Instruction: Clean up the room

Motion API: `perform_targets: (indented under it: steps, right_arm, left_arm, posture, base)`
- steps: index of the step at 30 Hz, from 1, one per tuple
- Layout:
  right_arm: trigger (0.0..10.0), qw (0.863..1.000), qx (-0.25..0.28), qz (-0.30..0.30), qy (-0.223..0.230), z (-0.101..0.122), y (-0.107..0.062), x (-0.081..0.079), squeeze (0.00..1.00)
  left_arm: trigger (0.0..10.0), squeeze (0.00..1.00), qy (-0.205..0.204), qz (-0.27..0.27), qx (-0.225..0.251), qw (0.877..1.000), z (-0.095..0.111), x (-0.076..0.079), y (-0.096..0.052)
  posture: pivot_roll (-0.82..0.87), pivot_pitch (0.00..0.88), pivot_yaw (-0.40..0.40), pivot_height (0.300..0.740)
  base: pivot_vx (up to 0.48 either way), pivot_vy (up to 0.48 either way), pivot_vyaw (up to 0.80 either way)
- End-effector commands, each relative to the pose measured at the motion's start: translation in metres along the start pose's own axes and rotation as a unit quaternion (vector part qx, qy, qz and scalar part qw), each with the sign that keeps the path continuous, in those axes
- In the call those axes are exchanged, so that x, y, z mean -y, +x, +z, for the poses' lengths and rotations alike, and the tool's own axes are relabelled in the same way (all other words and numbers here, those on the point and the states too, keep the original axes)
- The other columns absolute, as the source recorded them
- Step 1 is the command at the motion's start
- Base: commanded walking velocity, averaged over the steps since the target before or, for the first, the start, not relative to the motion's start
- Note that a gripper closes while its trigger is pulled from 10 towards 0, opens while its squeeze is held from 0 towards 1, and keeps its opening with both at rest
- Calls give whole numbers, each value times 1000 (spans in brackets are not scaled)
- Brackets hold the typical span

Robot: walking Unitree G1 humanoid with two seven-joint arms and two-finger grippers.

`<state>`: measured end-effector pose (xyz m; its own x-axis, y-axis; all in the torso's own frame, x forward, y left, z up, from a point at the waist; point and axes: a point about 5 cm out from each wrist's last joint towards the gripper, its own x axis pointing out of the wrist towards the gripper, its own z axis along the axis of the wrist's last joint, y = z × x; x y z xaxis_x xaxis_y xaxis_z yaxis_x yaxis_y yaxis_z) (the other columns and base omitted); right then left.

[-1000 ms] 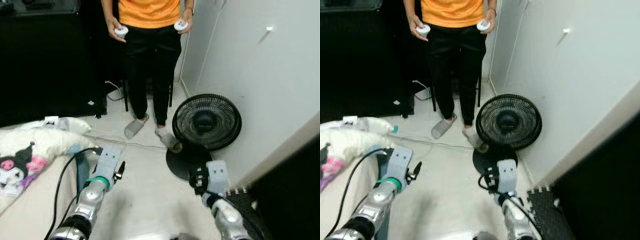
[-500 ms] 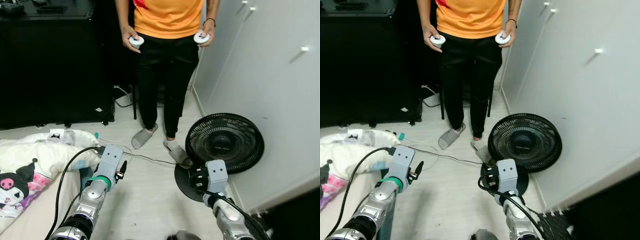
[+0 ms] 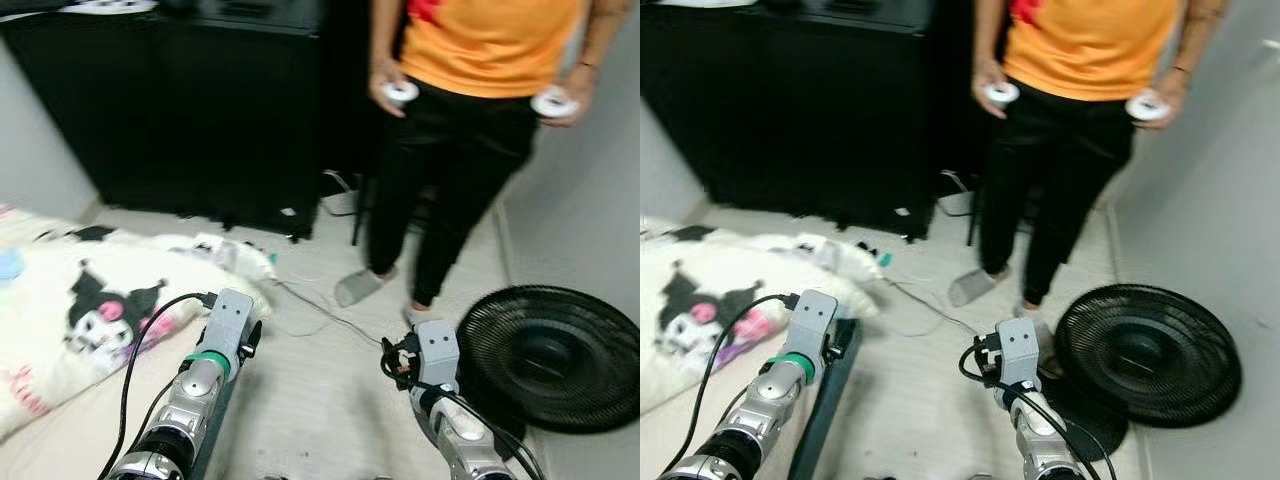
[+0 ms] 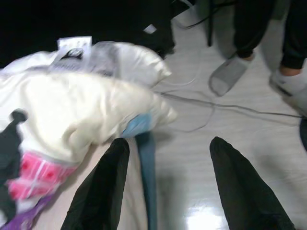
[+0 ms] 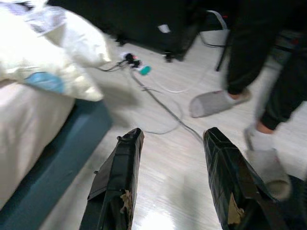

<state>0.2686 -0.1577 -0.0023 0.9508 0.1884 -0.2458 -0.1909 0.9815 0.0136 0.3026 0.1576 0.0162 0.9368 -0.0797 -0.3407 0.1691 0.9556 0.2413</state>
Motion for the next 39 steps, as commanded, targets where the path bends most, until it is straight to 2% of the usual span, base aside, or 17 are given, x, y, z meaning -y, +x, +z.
perform_targets:
  steps: [1, 15, 20, 39]
  right_arm:
    - [10000, 1000, -15, -3, 5, -7, -5, 2, 0]
    - [10000, 1000, -14, 8, 2, -7, -4, -1, 0]
    - [10000, 1000, -24, 11, -15, -10, -6, -1, 0]
    - [10000, 1000, -22, 18, -10, -10, -6, -2, 0]
  left_arm:
    - [10000, 0, 0, -6, -15, 1000, -6, 4, -1]
    - [10000, 0, 1, -9, -15, 1000, -4, 5, 0]
    - [10000, 0, 1, -9, -16, 1000, -4, 5, 0]
    - [10000, 0, 0, -11, -17, 1000, -5, 7, -1]
  posture:
    - [-20, 45, 50, 736]
    - [-19, 47, 52, 736]
    - [-19, 49, 51, 736]
    - [-20, 54, 49, 736]
  base:
    - [0, 0, 756]
    - [0, 0, 750]
    - [0, 0, 539]
    - [0, 0, 727]
